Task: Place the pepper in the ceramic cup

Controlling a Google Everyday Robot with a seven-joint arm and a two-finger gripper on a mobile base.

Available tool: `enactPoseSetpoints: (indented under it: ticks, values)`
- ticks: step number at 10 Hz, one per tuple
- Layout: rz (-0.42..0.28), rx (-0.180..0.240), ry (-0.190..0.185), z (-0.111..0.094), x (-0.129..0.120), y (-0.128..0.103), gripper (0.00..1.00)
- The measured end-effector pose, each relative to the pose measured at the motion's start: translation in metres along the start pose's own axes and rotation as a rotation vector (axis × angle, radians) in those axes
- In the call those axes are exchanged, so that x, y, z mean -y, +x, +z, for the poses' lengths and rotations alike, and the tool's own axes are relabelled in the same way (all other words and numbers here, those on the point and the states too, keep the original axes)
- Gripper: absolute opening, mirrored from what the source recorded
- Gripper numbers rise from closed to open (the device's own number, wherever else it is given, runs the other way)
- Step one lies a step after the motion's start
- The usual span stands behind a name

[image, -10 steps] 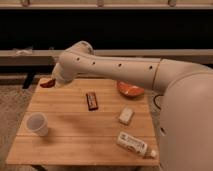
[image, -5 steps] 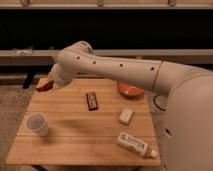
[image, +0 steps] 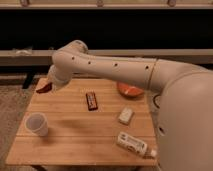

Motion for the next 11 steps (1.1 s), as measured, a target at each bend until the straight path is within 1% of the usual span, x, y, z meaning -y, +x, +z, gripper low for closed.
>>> enactPoseSetpoints:
  ticks: [1, 2, 4, 5, 7, 9, 11]
  values:
    - [-0.038, 0.053, 0.024, 0.007, 0.006, 0.012, 0.00]
    - [-0.061, 0.092, 0.041, 0.013, 0.014, 0.018, 0.00]
    - [-0.094, 0.118, 0.059, 0.022, 0.026, 0.036, 0.00]
    - [-0.100, 0.128, 0.063, 0.024, 0.032, 0.041, 0.00]
    - [-0.124, 0.118, 0.072, 0.037, 0.048, 0.067, 0.00]
    - [-0.138, 0.109, 0.076, 0.046, 0.059, 0.084, 0.00]
    - [-0.164, 0.097, 0.093, 0.058, 0.070, 0.101, 0.00]
